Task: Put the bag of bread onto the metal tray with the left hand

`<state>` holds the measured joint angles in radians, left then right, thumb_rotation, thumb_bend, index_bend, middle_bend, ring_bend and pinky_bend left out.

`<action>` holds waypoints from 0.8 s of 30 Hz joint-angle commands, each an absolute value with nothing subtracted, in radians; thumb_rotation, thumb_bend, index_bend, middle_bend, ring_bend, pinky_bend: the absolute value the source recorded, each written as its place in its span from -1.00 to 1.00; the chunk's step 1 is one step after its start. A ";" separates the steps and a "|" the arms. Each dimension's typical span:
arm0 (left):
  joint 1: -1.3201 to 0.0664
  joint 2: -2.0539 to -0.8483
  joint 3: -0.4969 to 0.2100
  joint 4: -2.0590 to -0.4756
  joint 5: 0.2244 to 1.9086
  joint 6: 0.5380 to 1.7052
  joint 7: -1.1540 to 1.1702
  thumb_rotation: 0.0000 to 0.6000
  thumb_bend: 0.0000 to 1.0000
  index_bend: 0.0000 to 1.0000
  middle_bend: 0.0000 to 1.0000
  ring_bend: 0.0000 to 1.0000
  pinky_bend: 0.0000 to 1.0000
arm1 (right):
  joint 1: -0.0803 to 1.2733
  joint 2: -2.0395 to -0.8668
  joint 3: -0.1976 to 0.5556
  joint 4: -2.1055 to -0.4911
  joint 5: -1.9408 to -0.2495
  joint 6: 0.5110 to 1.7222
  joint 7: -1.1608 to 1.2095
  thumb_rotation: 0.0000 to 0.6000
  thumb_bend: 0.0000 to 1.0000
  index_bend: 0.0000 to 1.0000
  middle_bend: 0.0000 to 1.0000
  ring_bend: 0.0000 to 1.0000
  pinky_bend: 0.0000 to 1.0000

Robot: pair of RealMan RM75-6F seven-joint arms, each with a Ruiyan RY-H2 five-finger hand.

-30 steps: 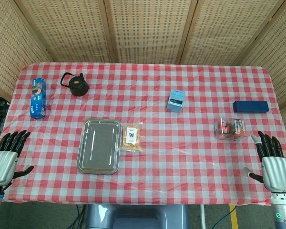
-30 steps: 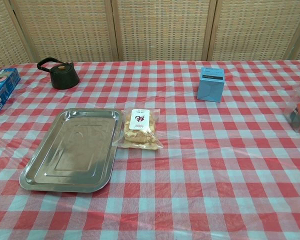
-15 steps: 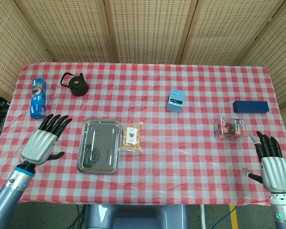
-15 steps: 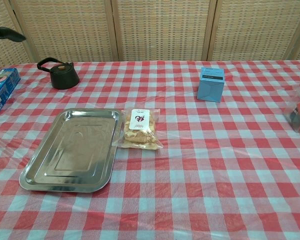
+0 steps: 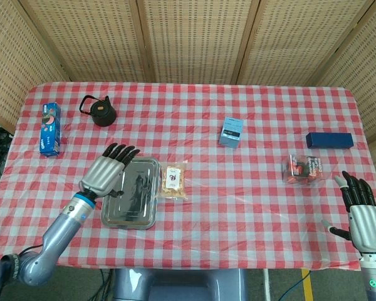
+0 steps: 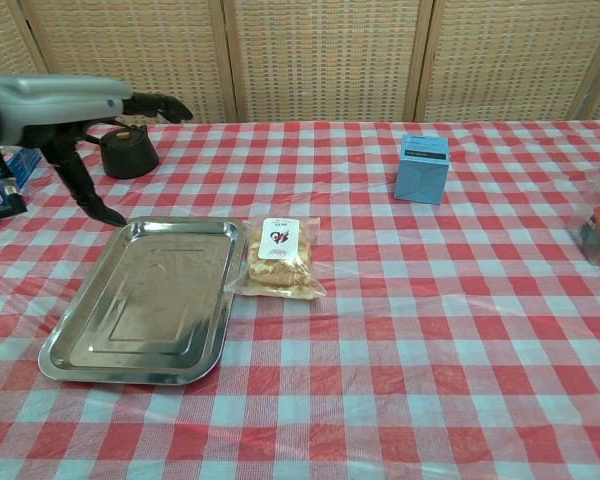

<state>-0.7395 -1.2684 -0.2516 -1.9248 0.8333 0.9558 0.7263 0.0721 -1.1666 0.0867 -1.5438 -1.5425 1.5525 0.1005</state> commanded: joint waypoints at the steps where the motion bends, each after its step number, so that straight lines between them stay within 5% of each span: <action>1: -0.955 -1.410 -0.267 -1.916 0.498 0.986 0.926 1.00 -1.00 -1.00 -1.00 -1.00 -1.00 | 0.074 -1.160 0.087 -1.542 -1.540 1.547 0.119 1.00 -0.88 -1.00 -1.00 -1.00 -1.00; 11: -1.152 -1.609 -0.266 -1.831 0.241 1.162 1.074 1.00 -1.00 -1.00 -1.00 -1.00 -1.00 | 0.072 -1.139 0.093 -1.533 -1.527 1.542 0.206 1.00 -0.88 -1.00 -1.00 -1.00 -1.00; 24: -1.248 -1.718 -0.282 -1.672 0.127 1.200 1.140 1.00 -1.00 -1.00 -1.00 -1.00 -1.00 | 0.069 -1.122 0.094 -1.527 -1.531 1.546 0.268 1.00 -0.88 -1.00 -1.00 -1.00 -1.00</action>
